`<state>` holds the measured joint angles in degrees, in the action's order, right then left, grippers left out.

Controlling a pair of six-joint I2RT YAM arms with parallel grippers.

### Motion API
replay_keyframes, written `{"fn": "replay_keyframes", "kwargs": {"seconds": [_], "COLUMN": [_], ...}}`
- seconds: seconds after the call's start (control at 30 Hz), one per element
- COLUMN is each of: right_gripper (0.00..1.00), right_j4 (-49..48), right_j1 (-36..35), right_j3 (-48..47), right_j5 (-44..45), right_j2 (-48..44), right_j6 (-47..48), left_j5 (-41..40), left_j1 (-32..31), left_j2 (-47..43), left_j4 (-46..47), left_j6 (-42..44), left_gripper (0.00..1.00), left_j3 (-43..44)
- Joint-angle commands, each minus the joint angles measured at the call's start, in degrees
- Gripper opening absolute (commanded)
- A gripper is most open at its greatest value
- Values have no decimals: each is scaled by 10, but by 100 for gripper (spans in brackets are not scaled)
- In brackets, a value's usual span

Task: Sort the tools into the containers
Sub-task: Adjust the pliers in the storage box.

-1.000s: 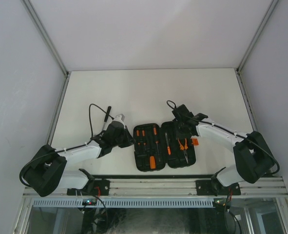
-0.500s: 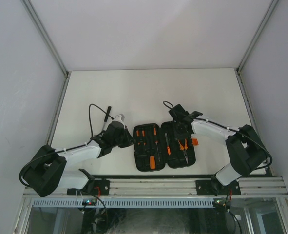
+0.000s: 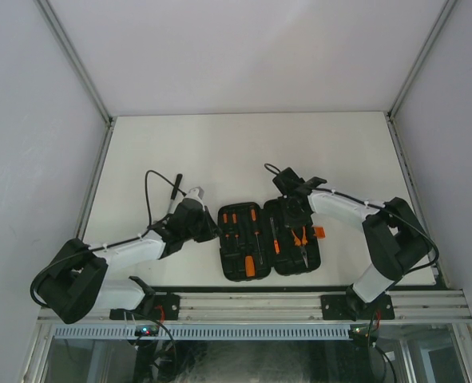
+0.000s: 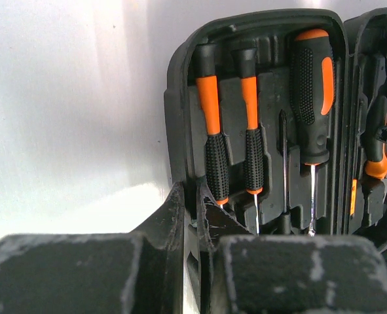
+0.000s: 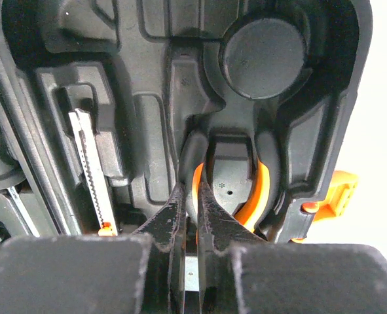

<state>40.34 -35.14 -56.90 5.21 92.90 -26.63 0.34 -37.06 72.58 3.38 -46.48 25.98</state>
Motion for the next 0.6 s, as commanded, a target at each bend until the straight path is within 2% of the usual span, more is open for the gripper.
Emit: {"fn": "replay_keyframes", "kwargs": {"seconds": [0.0,0.57], "right_gripper": [0,0], "right_j4": [17,19], "right_j1": [-10,-49], "right_j3": [19,10], "right_j5": [11,37], "right_j2": [52,175], "right_j6": [-15,-43], "left_j5": [-3,-9], "left_j1": [-3,-33], "left_j2": [-21,-2], "left_j4": [-2,4], "left_j6": [4,6], "left_gripper": [0,0], "left_j3": [3,20]}}
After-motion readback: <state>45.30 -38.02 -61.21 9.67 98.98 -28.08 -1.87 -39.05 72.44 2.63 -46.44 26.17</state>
